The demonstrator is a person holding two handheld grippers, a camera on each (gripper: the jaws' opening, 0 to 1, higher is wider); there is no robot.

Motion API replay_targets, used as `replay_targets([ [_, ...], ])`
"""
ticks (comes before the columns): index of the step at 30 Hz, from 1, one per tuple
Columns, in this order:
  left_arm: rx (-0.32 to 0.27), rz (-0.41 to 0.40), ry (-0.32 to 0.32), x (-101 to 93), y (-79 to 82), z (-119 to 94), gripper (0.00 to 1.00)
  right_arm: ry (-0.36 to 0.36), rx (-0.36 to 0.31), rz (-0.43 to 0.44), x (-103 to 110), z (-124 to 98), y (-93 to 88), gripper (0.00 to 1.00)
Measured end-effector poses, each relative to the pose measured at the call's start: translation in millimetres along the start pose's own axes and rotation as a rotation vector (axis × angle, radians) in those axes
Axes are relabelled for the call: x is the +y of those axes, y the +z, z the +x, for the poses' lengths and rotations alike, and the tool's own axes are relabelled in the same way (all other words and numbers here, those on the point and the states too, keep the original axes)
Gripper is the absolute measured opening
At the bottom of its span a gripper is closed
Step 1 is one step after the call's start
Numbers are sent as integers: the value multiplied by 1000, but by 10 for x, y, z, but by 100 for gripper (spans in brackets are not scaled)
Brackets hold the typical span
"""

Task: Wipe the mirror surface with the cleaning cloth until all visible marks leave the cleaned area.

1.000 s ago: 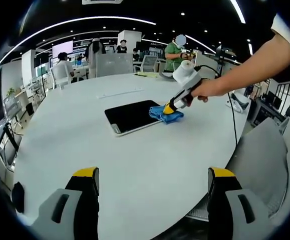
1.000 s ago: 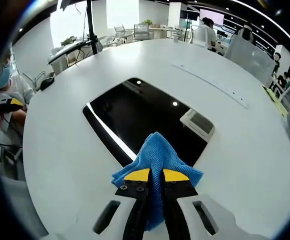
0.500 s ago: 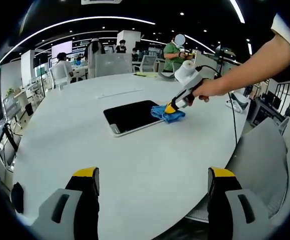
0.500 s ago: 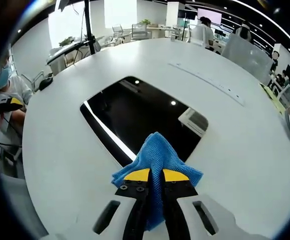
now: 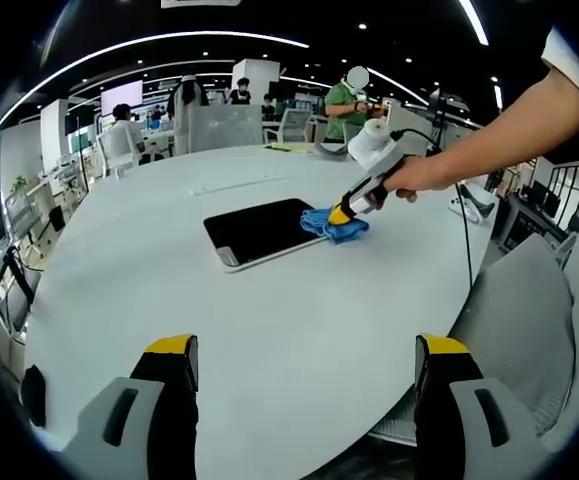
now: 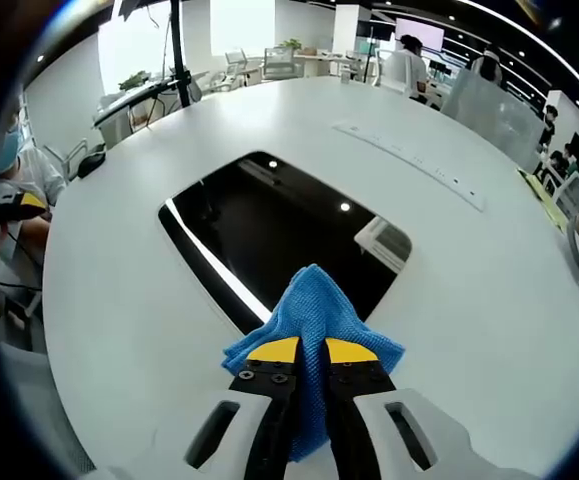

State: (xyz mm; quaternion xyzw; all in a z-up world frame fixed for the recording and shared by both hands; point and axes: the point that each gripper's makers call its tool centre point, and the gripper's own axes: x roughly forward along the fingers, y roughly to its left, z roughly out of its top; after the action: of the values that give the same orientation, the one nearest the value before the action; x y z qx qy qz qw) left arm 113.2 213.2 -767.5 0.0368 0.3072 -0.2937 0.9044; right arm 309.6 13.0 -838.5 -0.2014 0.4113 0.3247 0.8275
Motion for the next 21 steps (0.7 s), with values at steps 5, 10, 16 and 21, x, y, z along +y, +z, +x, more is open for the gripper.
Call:
replay_targets([
  [5, 3, 4, -2, 2, 2, 7, 90, -4, -4, -9, 10, -5, 16, 4],
  [10, 2, 4, 0, 11, 18, 9, 90, -10, -7, -7, 0, 3, 43, 4],
  [16, 5, 4, 0, 13, 15, 10, 90, -12, -11, 1, -20, 14, 67, 4],
  [21, 6, 4, 1, 25, 16, 9, 90, -13, -13, 2, -36, 24, 84, 4],
])
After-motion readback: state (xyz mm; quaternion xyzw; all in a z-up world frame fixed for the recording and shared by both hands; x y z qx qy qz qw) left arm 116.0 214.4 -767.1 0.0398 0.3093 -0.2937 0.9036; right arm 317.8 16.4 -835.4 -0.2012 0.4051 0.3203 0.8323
